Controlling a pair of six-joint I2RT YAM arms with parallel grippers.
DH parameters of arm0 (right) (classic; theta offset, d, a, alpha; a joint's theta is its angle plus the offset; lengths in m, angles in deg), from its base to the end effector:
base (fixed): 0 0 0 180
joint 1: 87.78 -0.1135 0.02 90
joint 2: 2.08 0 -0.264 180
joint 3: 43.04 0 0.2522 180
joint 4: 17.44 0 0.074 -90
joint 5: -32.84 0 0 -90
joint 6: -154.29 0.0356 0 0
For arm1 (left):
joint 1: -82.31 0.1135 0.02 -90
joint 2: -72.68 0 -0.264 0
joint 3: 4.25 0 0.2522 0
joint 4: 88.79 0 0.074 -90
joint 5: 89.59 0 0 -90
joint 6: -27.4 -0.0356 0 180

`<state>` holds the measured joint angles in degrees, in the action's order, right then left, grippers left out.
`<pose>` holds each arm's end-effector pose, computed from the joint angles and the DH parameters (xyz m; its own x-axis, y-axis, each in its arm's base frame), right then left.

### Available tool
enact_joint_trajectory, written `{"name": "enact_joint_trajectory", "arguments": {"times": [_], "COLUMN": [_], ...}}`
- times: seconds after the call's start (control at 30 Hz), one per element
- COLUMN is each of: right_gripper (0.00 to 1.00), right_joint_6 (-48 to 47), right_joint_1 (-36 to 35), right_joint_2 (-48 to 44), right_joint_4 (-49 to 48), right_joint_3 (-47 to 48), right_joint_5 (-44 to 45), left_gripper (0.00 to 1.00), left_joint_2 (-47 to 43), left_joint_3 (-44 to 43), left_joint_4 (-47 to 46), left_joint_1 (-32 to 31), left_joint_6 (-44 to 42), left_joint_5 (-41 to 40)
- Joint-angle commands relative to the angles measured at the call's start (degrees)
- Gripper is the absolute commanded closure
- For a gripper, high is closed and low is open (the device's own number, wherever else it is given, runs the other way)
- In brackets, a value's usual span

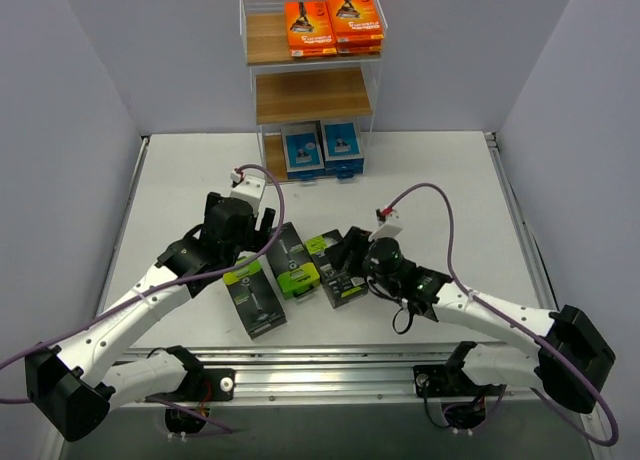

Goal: Place and organize the shaving razors onto the shelf
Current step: Grab a shaving razor with the right arm

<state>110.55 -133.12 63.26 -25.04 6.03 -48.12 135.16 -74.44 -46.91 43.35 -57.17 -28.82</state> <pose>0.1866 0.1809 0.2663 -0.5019 0.5072 -0.7006 -0.3336 0.6338 0.6979 0.1936 -0.1342 0.3225 -0.4570 0.2633 -0.8496 0.1922 0.9618 0.1947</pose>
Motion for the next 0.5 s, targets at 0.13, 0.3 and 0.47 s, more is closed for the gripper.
{"name": "enact_joint_trajectory", "arguments": {"times": [0.13, 0.3, 0.47], "right_gripper": [0.42, 0.5, 0.56], "right_joint_6": [13.0, 18.5, 22.6], "right_joint_1": [-13.4, -21.3, -22.9], "right_joint_2": [3.0, 4.5, 7.6], "right_joint_4": [-7.5, -10.1, -12.4], "right_joint_3": [-6.7, -8.9, -9.6], "right_joint_5": [10.7, 17.7, 18.3], "left_gripper": [0.06, 0.06, 0.06], "left_joint_2": [-0.5, -0.6, -0.8], "left_joint_3": [-2.9, -2.8, -3.0], "left_joint_4": [-0.5, -0.7, -0.4], "left_joint_1": [-0.3, -0.4, -0.8], "left_joint_6": [0.4, 0.5, 0.4], "left_joint_5": [0.1, 0.1, -0.2]}}
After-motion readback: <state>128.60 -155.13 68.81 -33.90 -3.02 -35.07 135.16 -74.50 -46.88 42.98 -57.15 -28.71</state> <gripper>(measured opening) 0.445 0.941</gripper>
